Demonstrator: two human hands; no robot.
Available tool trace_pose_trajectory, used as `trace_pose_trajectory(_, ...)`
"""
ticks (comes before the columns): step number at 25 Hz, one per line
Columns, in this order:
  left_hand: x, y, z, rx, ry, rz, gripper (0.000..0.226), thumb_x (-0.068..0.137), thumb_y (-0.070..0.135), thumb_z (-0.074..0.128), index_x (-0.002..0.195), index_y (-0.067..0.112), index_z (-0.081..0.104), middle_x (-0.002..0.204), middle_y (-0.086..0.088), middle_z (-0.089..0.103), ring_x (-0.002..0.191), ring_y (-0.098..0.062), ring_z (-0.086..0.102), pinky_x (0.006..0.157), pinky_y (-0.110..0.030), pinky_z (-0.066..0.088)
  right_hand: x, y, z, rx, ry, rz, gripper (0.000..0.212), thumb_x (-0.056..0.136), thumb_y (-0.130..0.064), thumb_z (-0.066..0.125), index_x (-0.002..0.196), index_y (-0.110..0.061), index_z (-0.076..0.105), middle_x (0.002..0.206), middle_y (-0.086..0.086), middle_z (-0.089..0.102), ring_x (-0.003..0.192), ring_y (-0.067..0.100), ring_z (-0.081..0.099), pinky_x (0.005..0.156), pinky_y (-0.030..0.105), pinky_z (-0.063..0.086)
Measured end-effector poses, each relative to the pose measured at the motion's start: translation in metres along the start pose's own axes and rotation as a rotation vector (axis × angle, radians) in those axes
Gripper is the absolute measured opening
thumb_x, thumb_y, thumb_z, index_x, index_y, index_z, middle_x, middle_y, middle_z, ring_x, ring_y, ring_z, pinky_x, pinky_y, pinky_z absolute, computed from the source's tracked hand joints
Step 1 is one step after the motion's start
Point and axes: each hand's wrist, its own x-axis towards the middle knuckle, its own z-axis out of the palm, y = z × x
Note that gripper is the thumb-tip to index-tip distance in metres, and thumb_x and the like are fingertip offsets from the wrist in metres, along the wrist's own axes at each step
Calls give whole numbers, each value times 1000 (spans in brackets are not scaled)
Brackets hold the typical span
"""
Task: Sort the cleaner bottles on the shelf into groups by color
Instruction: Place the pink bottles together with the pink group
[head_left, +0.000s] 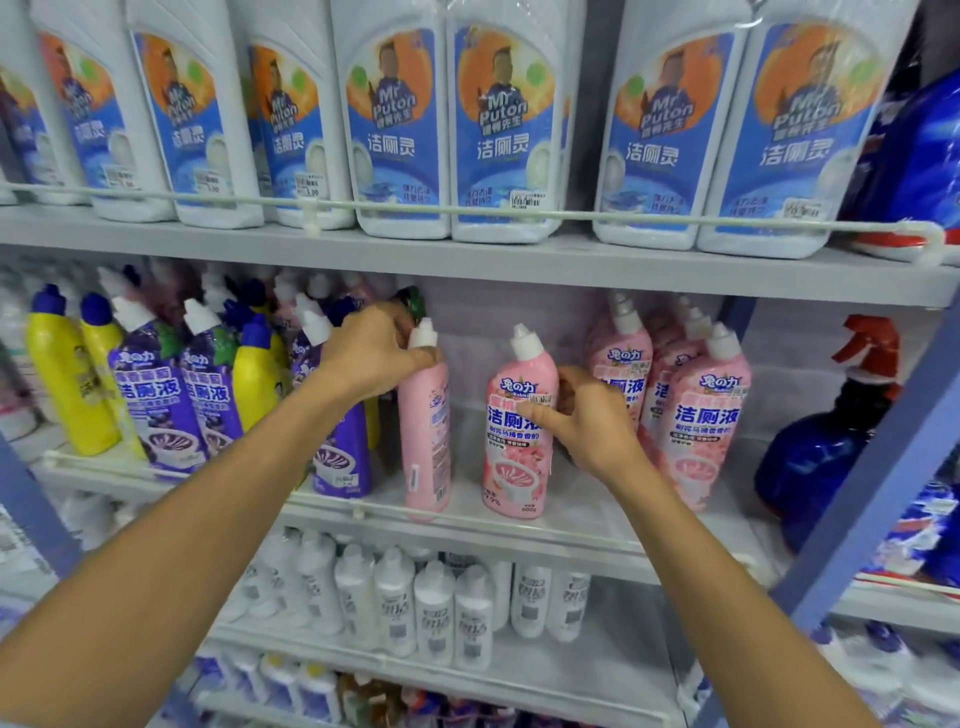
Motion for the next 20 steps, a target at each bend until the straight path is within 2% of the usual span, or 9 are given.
trace_pose_trajectory(2, -4, -1, 4, -108, 43, -30, 49, 60, 58, 82, 96, 27, 69, 82, 1, 72, 78, -20, 69, 70, -38, 58, 2, 4, 0, 7, 1, -15, 49, 79, -51, 80, 112, -18, 67, 97, -3, 76, 85, 15, 72, 79, 38, 60)
trace_pose_trajectory(5, -12, -2, 1, -575, -241, -107, 32, 88, 16, 77, 119, 15, 68, 108, -7, 75, 103, -22, 71, 80, -35, 61, 3, 8, 0, 38, -14, -26, 49, 78, -51, 80, 113, -19, 67, 98, -4, 76, 86, 13, 72, 80, 38, 60)
trace_pose_trajectory(7, -14, -9, -5, -670, -417, -95, 28, 94, 4, 66, 121, 10, 67, 117, -7, 75, 111, -19, 70, 85, -26, 59, 3, 8, -1, 70, -15, -34, 51, 78, -50, 81, 115, -18, 67, 99, -5, 77, 87, 11, 72, 80, 38, 61)
trace_pose_trajectory(9, -12, -18, -9, -647, -457, -38, 28, 94, 6, 67, 122, 9, 67, 119, -6, 74, 113, -19, 69, 90, -28, 58, 0, 8, 1, 87, 11, -39, 51, 78, -49, 82, 115, -18, 67, 97, -5, 77, 85, 10, 72, 79, 36, 60)
trace_pose_trajectory(12, -9, -22, -1, -554, -320, 50, 22, 89, 9, 74, 109, 4, 69, 109, -12, 75, 101, -22, 70, 92, -41, 57, -3, 4, 3, 109, 37, -37, 48, 79, -46, 82, 114, -17, 67, 97, -5, 77, 85, 8, 72, 78, 32, 60)
trace_pose_trajectory(14, -13, -23, 12, -552, -183, 90, 18, 84, 12, 79, 96, 5, 67, 95, -10, 74, 89, -18, 67, 81, -37, 57, -6, 2, 2, 133, 24, -22, 48, 80, -43, 82, 116, -15, 67, 99, -4, 77, 86, 7, 72, 78, 27, 60)
trace_pose_trajectory(16, -16, -26, 26, -537, -70, 117, 28, 79, 23, 86, 90, 7, 65, 90, -8, 73, 81, -14, 66, 74, -31, 54, -8, 0, 1, 119, 21, -10, 48, 80, -42, 82, 116, -14, 67, 99, -5, 76, 86, 6, 71, 75, 17, 57)
trace_pose_trajectory(18, -16, -32, 36, -498, 14, 125, 38, 73, 40, 88, 90, 15, 65, 89, -6, 72, 80, -16, 66, 71, -31, 54, -8, -3, -1, 102, 14, 4, 48, 80, -42, 82, 116, -14, 67, 98, -6, 75, 84, 3, 70, 69, 4, 50)
trace_pose_trajectory(20, -17, -35, 37, -444, 35, 150, 34, 75, 46, 85, 93, 23, 68, 91, 0, 71, 82, -14, 66, 72, -29, 53, -6, -3, -4, 94, -9, 4, 46, 81, -41, 82, 114, -13, 67, 96, -7, 74, 80, -5, 67, 67, 1, 46)
